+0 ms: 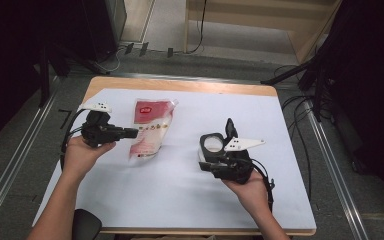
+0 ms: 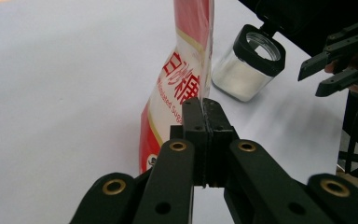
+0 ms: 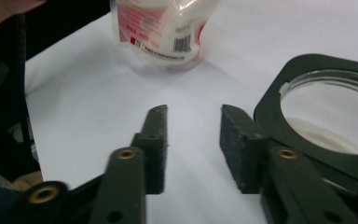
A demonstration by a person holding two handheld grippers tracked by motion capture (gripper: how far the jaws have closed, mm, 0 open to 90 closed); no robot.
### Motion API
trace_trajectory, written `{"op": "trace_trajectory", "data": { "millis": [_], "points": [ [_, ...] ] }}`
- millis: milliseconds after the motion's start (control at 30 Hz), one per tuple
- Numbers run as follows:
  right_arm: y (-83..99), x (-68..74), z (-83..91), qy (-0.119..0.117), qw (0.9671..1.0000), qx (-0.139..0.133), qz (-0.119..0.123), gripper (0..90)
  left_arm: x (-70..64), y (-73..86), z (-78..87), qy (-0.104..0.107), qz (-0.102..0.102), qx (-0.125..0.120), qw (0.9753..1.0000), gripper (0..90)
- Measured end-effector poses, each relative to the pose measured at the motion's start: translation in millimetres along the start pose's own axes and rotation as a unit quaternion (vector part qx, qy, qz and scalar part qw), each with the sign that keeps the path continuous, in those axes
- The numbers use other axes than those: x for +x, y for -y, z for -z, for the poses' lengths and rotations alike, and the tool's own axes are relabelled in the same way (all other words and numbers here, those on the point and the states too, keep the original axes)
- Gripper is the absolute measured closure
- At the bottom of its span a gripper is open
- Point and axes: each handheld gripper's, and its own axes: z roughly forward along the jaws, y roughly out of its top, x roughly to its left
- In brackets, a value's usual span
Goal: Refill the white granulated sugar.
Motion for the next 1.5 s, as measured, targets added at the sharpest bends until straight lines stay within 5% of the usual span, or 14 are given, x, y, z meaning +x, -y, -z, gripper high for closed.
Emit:
{"op": "trace_trajectory", "data": {
  "millis": [233,600,1033,1200,1300,1500],
  "points": [
    [9.3,-4.3,3.0,0.005,0.9999,0.002,0.009,50.7,1.0,10.2,6.7,-0.003,0.001,0.006,1.0000,90.0],
    [8.1,-6.7,2.1,0.022,0.9993,0.003,0.029,51.1,-3.3,29.6,13.2,0.005,-0.006,0.008,0.9999,89.3],
    [5.7,-9.2,0.0,0.020,0.9994,-0.001,0.028,52.7,-1.0,37.5,14.7,0.022,0.001,0.000,0.9998,77.8],
    [5.7,-8.9,-0.7,0.021,0.9994,0.000,0.029,53.0,-3.6,34.8,12.2,0.025,-0.012,-0.010,0.9996,74.8],
    [5.9,-10.0,-0.8,0.023,0.9993,0.001,0.028,53.0,-6.8,31.9,9.9,0.006,-0.036,-0.022,0.9991,73.1],
    [6.0,-10.0,-2.2,0.025,0.9993,0.002,0.027,52.9,-6.5,25.7,2.6,-0.003,-0.050,-0.032,0.9982,70.6]
  ]
}}
